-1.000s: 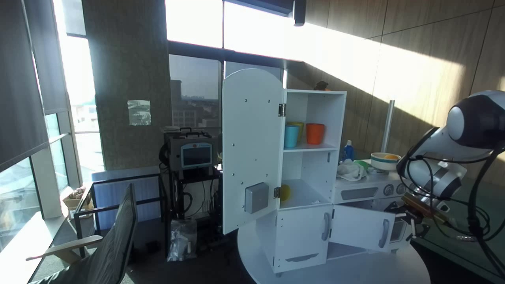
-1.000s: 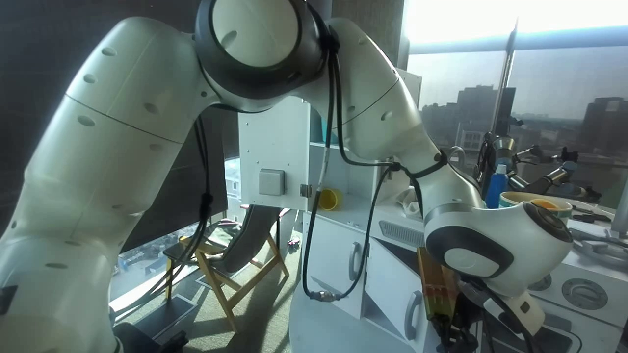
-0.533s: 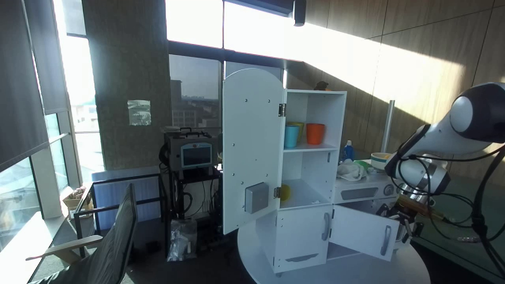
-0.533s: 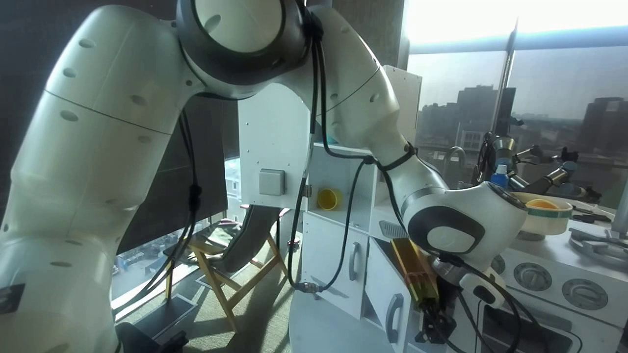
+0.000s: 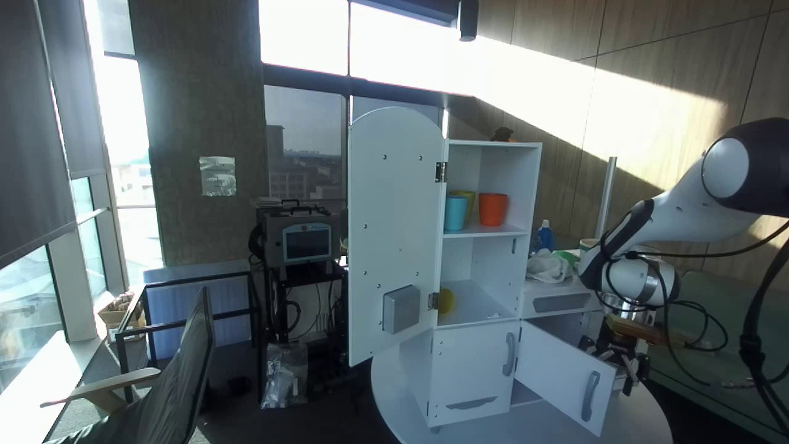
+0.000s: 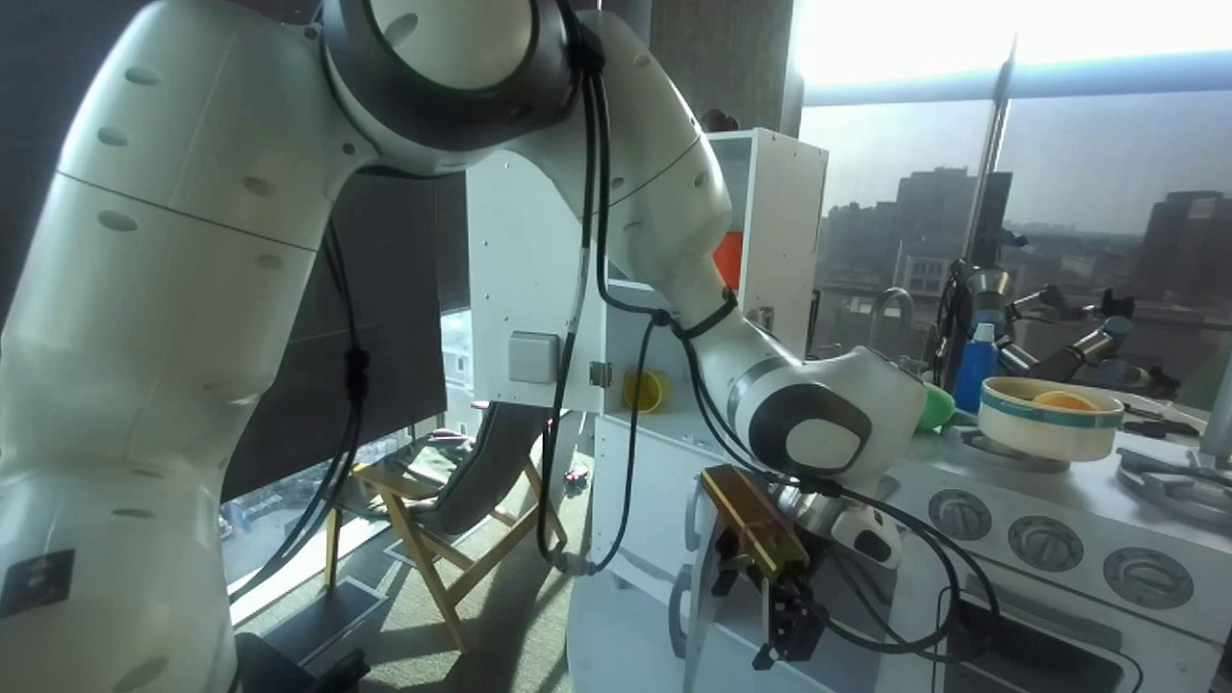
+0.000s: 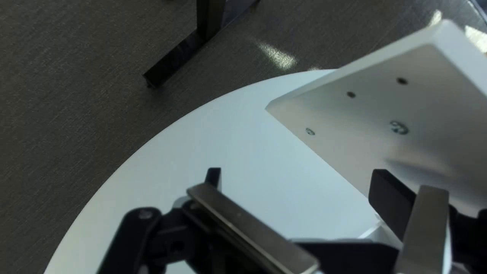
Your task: Open the middle cabinet door at the bottom and close the top left cabinet door
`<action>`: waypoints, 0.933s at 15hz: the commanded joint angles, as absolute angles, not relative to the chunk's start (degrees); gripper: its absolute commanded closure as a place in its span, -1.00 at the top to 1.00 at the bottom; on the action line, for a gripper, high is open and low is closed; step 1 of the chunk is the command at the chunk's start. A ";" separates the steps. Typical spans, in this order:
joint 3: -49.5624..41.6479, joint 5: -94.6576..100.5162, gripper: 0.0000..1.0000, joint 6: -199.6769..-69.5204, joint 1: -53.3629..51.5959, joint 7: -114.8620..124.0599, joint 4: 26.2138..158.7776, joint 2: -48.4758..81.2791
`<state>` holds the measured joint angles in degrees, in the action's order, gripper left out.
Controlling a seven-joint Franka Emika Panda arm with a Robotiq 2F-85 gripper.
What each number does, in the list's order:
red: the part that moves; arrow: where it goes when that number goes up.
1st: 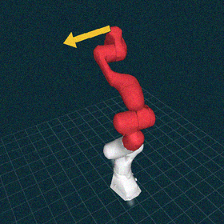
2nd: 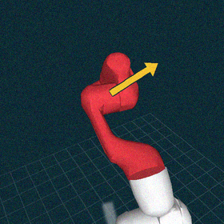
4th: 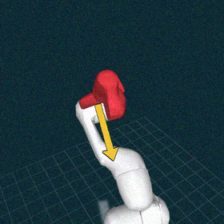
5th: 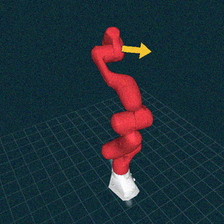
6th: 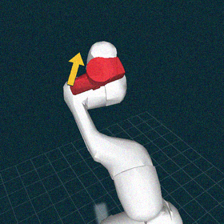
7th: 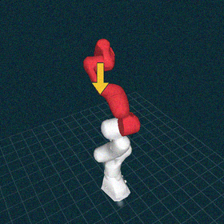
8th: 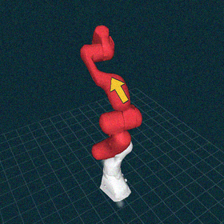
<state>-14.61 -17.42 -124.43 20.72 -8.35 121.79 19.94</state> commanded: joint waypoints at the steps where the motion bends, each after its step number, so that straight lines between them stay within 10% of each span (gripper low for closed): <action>1: -14.05 -12.33 1.00 -125.32 18.16 -7.56 126.75 15.86; 14: -6.49 -11.91 1.00 -142.03 13.40 -17.17 141.09 9.71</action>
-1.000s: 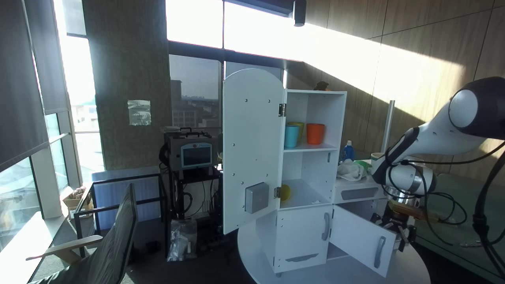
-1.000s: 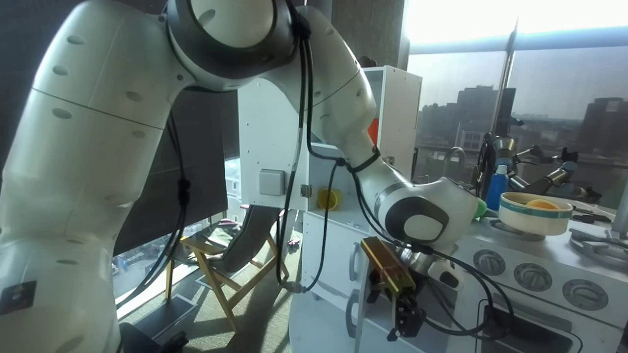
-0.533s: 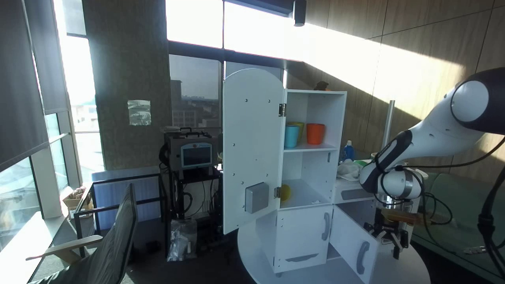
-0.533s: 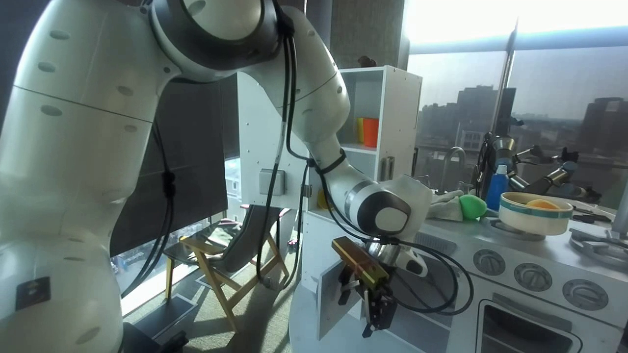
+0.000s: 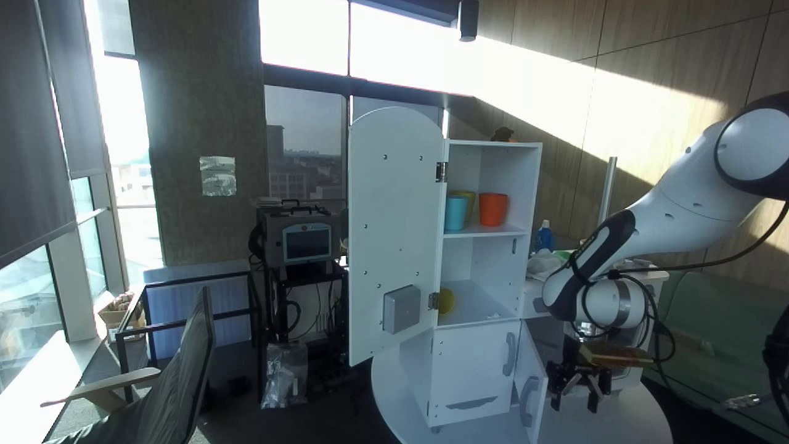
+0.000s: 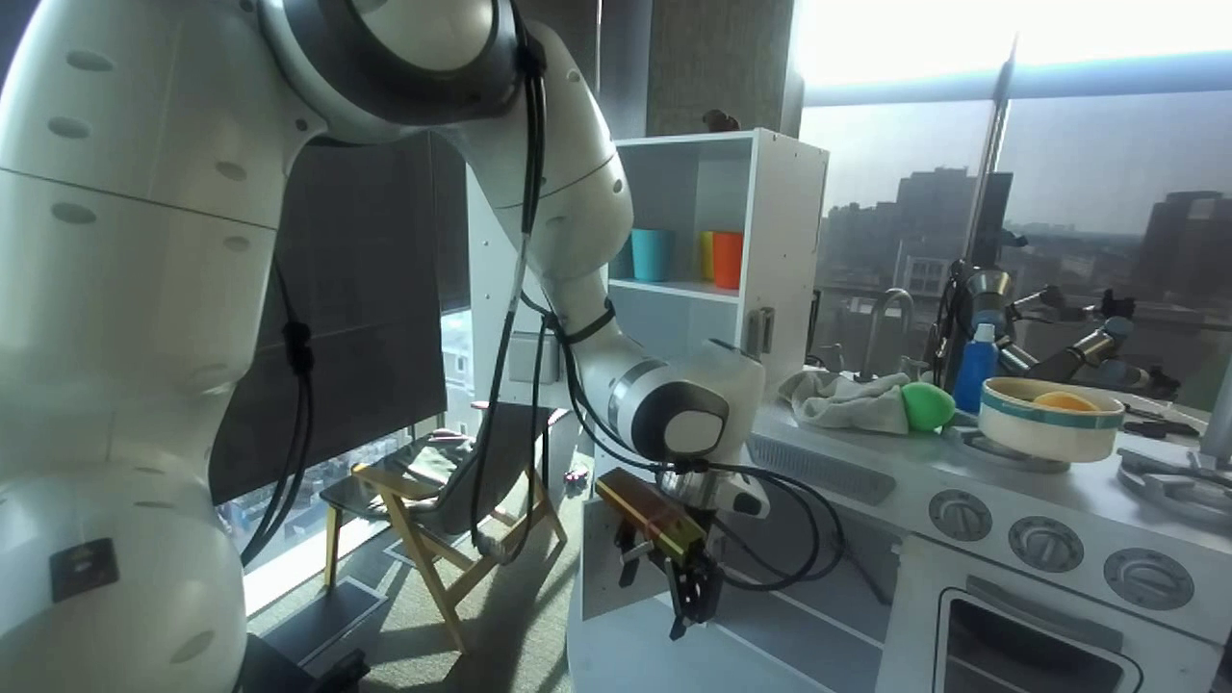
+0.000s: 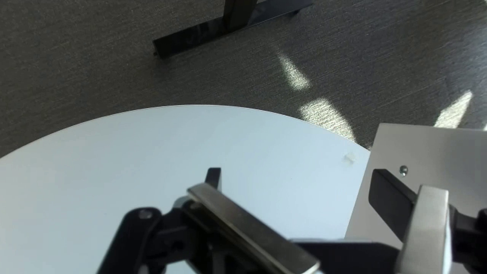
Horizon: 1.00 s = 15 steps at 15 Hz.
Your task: Open the middle cabinet door at the bottom and close the top left cabinet door
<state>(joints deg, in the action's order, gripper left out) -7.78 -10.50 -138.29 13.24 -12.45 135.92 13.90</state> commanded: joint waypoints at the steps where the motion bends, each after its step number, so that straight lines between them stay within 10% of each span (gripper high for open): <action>1: -5.97 -12.58 1.00 -142.94 13.60 -19.13 141.98 9.30; 15: -10.99 -25.10 1.00 -147.84 15.41 -36.60 156.70 -9.87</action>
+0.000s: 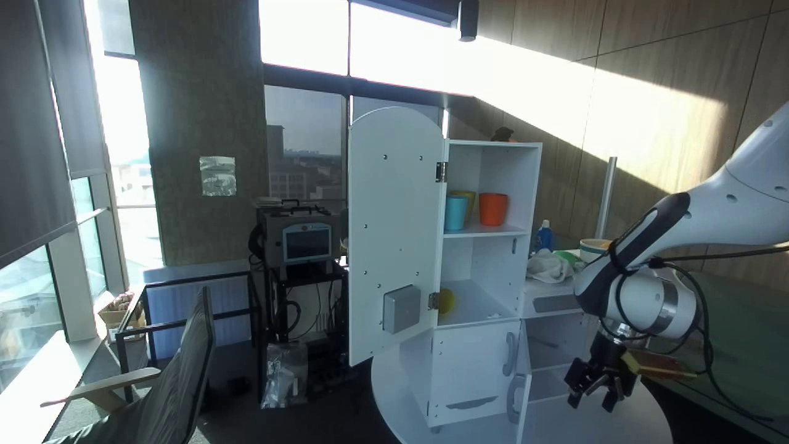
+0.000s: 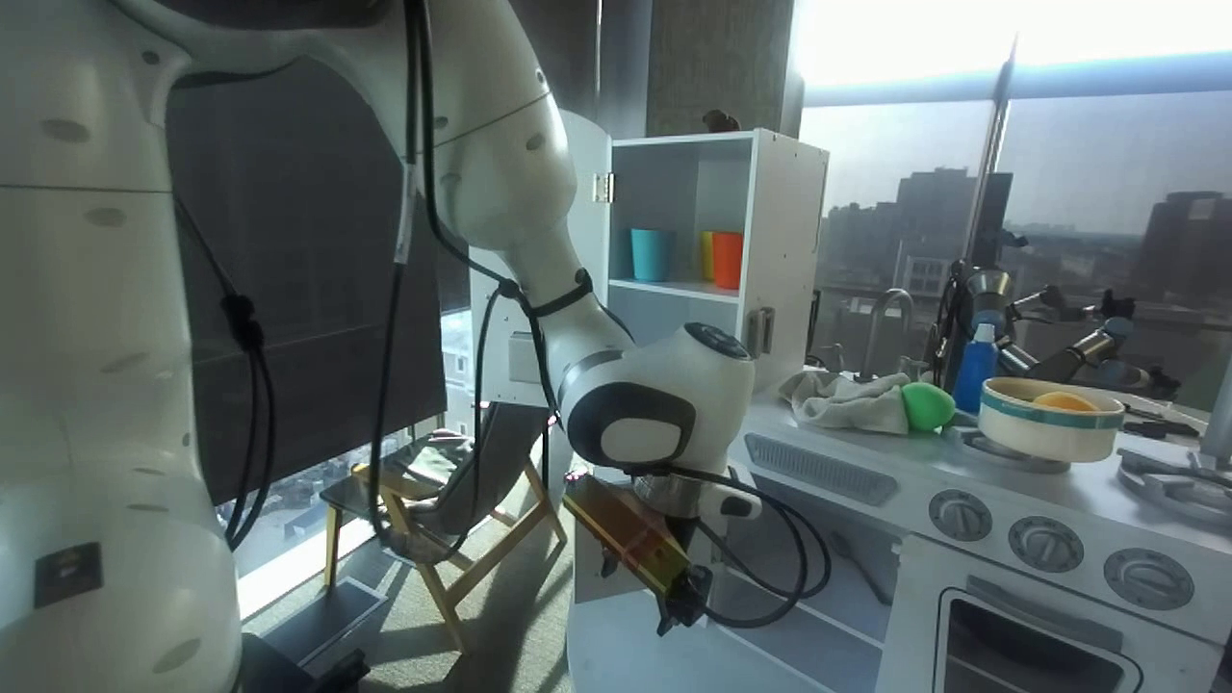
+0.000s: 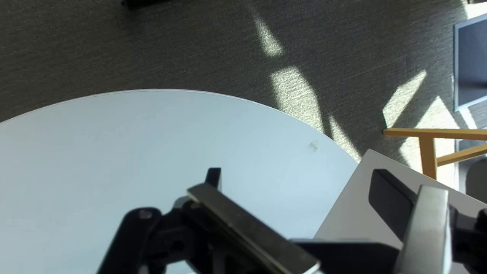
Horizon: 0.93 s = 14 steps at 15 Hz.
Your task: Open the middle cabinet door at the bottom and close the top left cabinet door
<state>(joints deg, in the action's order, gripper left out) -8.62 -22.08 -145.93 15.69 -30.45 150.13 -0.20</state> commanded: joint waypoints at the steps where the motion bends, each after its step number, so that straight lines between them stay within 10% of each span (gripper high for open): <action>1: -12.27 -25.08 1.00 -149.04 14.91 -38.83 157.92 -11.82; 14: -20.04 -20.37 1.00 -148.95 13.88 -38.70 157.82 -13.78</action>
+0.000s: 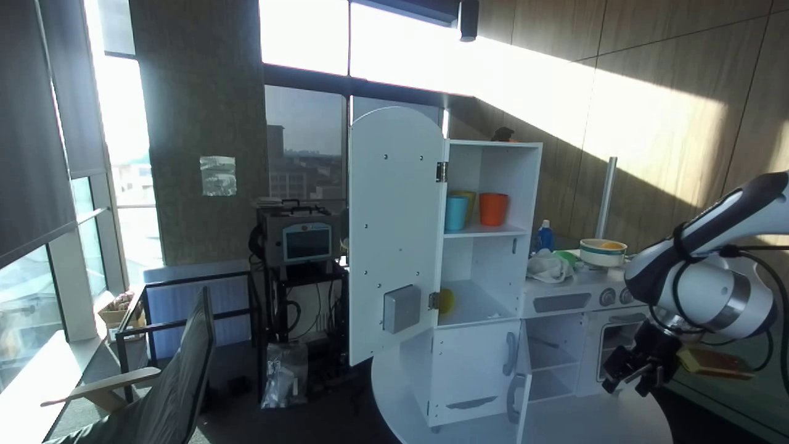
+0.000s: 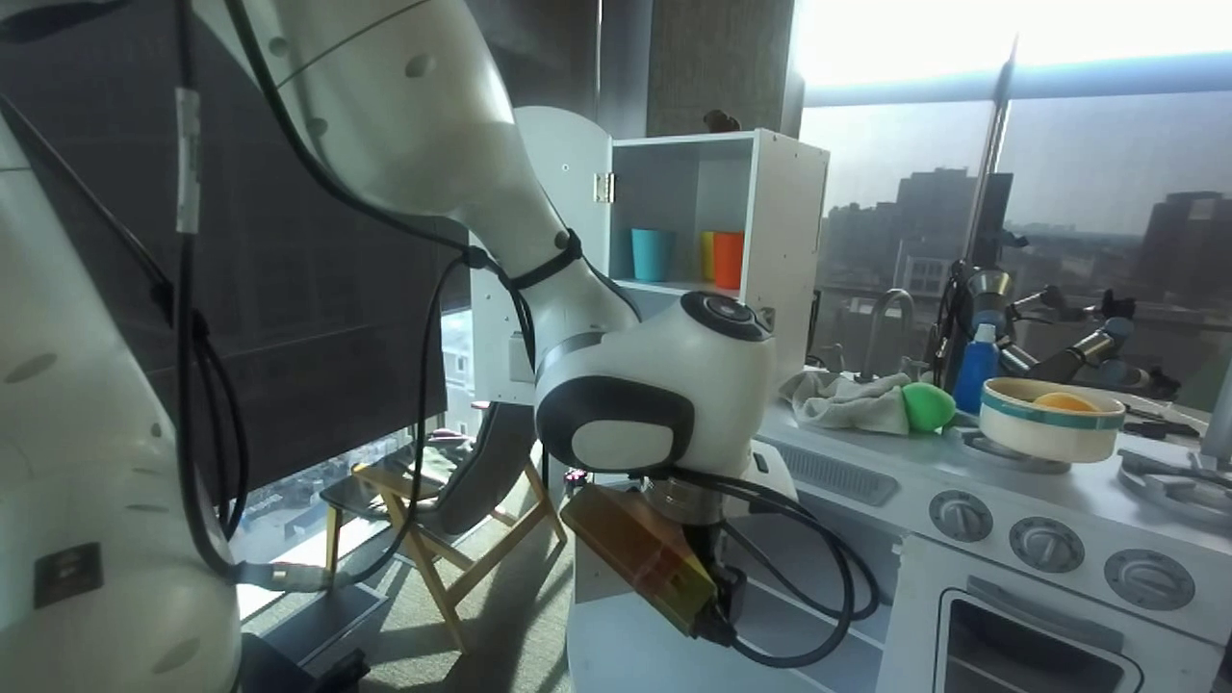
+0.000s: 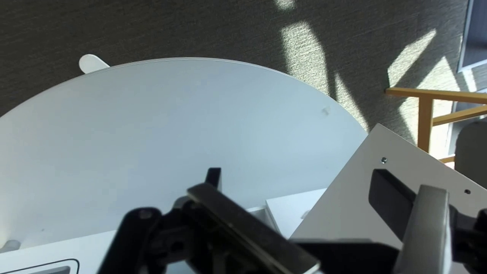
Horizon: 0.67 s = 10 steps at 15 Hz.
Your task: Open the middle cabinet door at the bottom and close the top left cabinet door
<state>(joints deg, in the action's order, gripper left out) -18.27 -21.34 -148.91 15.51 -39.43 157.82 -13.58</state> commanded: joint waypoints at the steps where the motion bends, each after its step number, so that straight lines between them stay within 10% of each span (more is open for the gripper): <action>1: -20.26 -22.07 1.00 -148.69 12.31 -40.30 156.34 -11.89; 10: -14.97 -13.14 1.00 -152.51 8.12 -35.46 151.00 -15.52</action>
<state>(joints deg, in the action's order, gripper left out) -15.66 -16.13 -151.87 9.20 -36.66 151.52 -11.98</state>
